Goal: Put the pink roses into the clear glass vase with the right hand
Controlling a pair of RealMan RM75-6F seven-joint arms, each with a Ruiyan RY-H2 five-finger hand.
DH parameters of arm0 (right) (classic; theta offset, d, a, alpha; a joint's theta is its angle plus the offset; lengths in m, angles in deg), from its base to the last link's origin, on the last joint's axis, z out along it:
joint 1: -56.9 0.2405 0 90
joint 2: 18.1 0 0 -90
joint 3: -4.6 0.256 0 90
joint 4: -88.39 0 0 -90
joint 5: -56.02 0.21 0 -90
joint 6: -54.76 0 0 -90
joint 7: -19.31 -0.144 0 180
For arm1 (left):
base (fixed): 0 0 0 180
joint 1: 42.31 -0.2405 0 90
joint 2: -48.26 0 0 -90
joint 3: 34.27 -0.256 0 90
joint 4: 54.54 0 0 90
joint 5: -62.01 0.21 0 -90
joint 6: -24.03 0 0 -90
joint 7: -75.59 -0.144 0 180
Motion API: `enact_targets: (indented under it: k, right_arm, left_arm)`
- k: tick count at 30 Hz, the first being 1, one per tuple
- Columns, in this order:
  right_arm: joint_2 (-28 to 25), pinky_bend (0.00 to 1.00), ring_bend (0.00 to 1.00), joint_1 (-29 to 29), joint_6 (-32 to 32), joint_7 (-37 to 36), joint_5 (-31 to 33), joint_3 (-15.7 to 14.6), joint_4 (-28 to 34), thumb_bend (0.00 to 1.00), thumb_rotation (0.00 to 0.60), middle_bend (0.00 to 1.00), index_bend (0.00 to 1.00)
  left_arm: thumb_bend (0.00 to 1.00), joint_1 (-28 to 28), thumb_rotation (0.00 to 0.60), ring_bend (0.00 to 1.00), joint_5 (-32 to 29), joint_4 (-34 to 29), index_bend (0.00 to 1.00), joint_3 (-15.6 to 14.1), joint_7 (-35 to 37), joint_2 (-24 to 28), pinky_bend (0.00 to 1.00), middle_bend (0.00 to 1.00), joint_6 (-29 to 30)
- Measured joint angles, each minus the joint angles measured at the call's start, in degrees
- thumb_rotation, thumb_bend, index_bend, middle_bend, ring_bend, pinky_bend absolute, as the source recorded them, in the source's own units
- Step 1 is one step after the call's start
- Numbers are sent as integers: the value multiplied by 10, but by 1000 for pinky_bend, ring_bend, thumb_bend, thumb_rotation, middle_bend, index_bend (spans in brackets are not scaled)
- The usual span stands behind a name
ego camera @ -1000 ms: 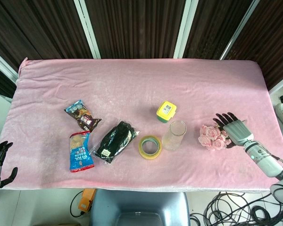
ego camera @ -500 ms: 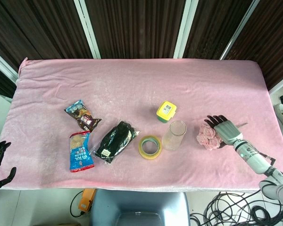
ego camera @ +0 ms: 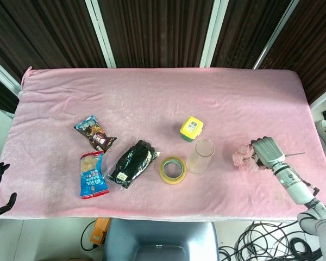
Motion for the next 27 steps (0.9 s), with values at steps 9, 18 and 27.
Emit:
enact_targets:
  k: [9,18,27]
  right_arm:
    - [-22,614,578,-26,193,-13,33,76,78,286,600,624,821]
    - [-99,628,582,-42,324,-96,27,134,333,292,600,625,821]
    - [-188,647,591,-26,332,-218,3,177,535,293,600,625,821]
  left_arm:
    - [365,1,600,67,4,1,135,0,3,0,261,85,0]
    - [365,1,600,67,6,1,135,-1,1,-1,261,85,0]
    - [364,3,600,67,9,1,135,-2,-2,-2,261,85,-4]
